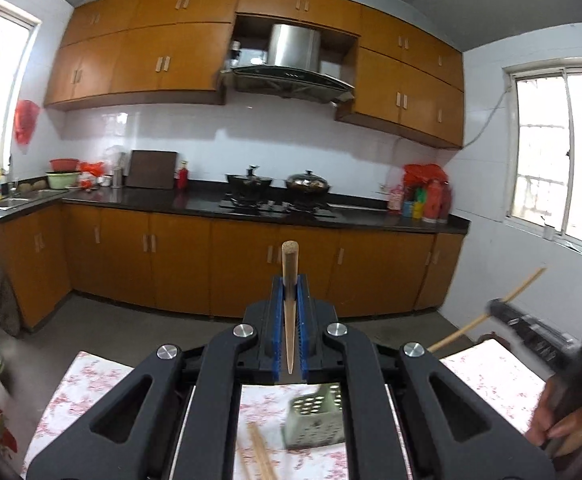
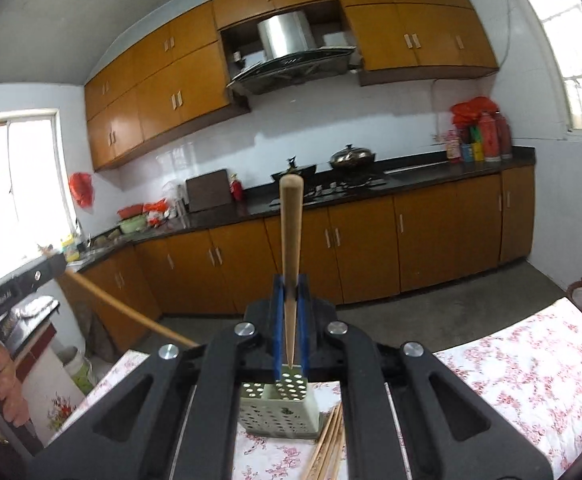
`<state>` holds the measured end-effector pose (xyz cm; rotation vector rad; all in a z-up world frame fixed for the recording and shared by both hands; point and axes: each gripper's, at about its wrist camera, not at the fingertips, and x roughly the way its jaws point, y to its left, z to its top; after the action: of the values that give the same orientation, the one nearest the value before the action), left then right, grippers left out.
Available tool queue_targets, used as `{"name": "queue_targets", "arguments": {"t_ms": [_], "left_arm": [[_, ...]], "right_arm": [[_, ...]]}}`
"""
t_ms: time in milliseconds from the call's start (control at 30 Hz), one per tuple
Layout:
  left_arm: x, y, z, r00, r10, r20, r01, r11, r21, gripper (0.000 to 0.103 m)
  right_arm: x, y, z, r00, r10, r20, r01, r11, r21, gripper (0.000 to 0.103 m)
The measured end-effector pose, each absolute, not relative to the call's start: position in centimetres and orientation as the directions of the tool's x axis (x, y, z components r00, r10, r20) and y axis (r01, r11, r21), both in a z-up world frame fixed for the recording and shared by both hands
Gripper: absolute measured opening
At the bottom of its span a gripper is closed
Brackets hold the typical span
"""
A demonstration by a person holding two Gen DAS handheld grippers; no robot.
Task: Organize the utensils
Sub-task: 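Lift the left tool's chopstick into the green holder and open while the right tool does likewise, then withdraw both open tools from the holder back down toward the loose chopsticks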
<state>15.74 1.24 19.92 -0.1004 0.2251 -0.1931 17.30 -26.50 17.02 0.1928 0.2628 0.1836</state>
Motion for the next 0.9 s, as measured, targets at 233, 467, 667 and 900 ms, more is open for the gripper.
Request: {"name": "queue_targets", "arguments": {"t_ms": [233, 467, 667, 900], "left_arm": [[18.3, -0.5, 16.3, 0.914, -0.258, -0.312, 0.216, 0.963, -0.163, 0.007], [19.6, -1.3, 13.3, 0.891, -0.249, -0.379, 0.204, 0.967, -0.155, 0.007], [20.4, -1.2, 12.3, 0.873, -0.248, -0.419, 0.193, 0.966, -0.17, 0.007], [19.1, -0.4, 13.6, 0.892, -0.242, -0.382, 0.182, 0.965, -0.189, 0.018]], "right_arm": [[20.3, -24.9, 13.6, 0.921, 0.203, -0.333, -0.147, 0.972, 0.185, 0.008], [21.8, -24.6, 11.1, 0.904, 0.198, -0.379, -0.133, 0.973, 0.191, 0.008], [22.4, -24.5, 10.2, 0.897, 0.2, -0.393, -0.131, 0.972, 0.196, 0.012], [20.4, -25.4, 11.2, 0.918, 0.186, -0.349, -0.115, 0.97, 0.214, 0.027]]}}
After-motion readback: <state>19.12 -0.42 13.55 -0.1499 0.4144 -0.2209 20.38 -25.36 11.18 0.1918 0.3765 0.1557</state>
